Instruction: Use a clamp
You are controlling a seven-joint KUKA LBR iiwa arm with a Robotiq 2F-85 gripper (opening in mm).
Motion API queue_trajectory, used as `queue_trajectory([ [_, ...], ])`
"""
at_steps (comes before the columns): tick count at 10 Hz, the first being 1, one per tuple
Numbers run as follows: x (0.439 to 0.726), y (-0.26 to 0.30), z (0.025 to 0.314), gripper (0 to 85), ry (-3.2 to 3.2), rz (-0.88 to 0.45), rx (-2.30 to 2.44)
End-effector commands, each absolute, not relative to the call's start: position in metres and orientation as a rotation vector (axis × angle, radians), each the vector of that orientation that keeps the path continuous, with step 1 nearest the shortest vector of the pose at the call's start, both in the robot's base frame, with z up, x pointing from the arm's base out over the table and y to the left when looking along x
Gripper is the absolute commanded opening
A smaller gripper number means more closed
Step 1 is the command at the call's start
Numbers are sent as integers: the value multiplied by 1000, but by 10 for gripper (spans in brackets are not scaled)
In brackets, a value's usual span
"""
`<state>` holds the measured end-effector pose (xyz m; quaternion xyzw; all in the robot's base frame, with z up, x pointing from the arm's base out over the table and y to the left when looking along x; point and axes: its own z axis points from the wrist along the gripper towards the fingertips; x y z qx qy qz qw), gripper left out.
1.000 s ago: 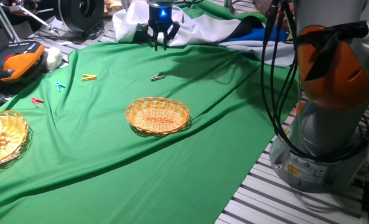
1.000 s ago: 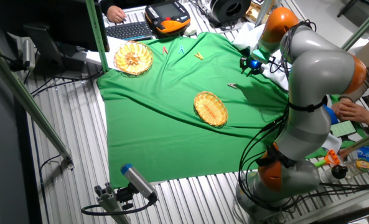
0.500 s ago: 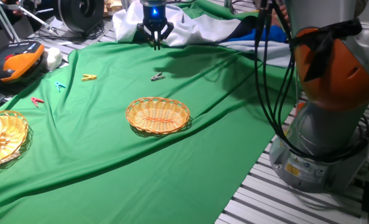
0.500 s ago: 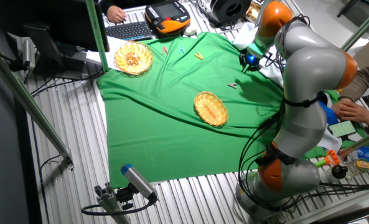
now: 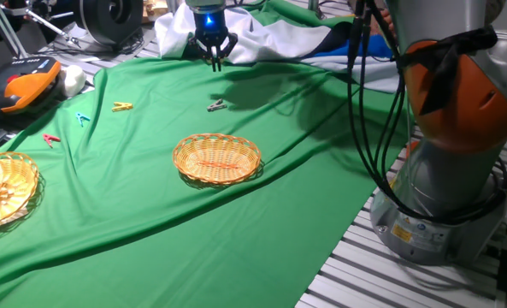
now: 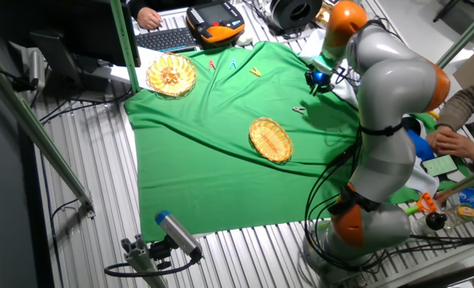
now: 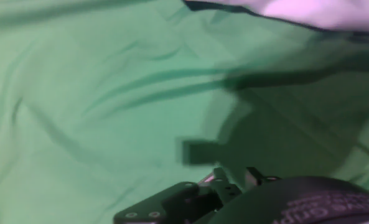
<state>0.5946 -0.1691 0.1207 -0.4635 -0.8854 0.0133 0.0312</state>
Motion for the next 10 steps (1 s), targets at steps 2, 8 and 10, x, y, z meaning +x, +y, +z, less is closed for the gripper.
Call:
queue_trajectory([
  [2, 594, -169, 120, 340, -2854, 43, -1110],
  [8, 593, -168, 120, 340, -2923, 134, -852],
  [10, 592, -168, 119, 340, -2943, 153, -701],
])
